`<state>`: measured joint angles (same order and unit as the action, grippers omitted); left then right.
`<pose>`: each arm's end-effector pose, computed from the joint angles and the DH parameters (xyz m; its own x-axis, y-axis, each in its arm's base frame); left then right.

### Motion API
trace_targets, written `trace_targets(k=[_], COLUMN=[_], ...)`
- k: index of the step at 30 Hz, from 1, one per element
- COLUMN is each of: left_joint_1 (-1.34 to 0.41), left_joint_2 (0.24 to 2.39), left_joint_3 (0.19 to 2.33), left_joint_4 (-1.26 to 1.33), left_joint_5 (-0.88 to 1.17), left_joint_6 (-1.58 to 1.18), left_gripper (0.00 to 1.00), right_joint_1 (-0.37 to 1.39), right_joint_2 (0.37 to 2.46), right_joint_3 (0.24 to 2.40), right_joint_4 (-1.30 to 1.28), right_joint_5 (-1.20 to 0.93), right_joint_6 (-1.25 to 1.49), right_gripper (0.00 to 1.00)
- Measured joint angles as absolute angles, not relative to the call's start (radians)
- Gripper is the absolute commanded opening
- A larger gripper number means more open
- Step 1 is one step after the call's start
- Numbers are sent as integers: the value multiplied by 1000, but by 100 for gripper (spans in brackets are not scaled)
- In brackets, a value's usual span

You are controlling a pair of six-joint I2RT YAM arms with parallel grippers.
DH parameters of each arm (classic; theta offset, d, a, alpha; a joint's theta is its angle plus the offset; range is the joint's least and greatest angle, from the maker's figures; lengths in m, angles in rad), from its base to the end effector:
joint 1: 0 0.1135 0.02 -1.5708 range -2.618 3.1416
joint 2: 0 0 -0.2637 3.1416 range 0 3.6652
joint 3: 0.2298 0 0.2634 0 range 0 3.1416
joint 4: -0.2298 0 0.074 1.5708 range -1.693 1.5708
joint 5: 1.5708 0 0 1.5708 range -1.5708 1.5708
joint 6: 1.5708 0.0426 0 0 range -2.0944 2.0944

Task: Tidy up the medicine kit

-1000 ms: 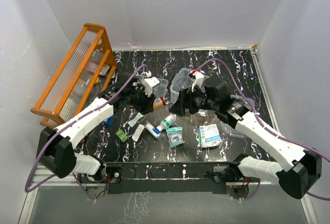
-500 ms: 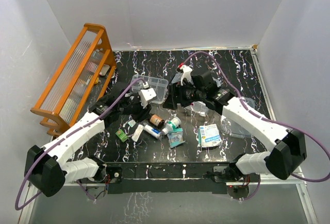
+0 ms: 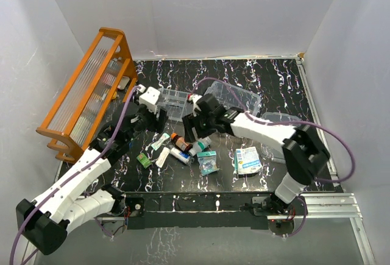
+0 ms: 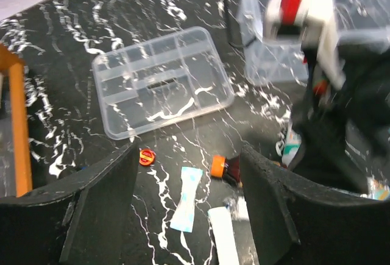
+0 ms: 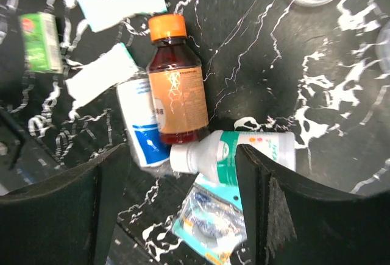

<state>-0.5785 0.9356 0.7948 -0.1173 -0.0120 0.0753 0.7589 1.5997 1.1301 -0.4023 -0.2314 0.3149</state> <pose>0.2001 -0.1300 0.3194 -0.1727 0.2026 -0.9639 0.5516 0.8307 0.0758 0.2529 0.2533 0.2261 -0.7688 -0.3136 -0.5574 -0.5666 0.7382 0.3662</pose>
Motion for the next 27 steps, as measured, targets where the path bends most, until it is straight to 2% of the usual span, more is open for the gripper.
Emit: trace_targets(k=[5,14,19,27], left_joint_1=[-578,-579,-579,-579], left_joint_2=[897,914,914,917], left_joint_3=[795,795,795,795], left_joint_4=[-85,-89,-91,-91], left_joint_5=[-138,-186,-208,-229], left_joint_6=[-16,-56,-64,-84], left_gripper=[68,70,71,72], right_joint_1=[819,852,864,867], right_joint_2=[1759,1913,1925,1876], right_joint_3=[1163,1252,1267,1242], right_joint_4=[-384,-359,-353,-332], right_joint_5=[-186,-133,-95,-52], right_joint_6=[315,300,292,322], right_gripper=[61,47,32,28])
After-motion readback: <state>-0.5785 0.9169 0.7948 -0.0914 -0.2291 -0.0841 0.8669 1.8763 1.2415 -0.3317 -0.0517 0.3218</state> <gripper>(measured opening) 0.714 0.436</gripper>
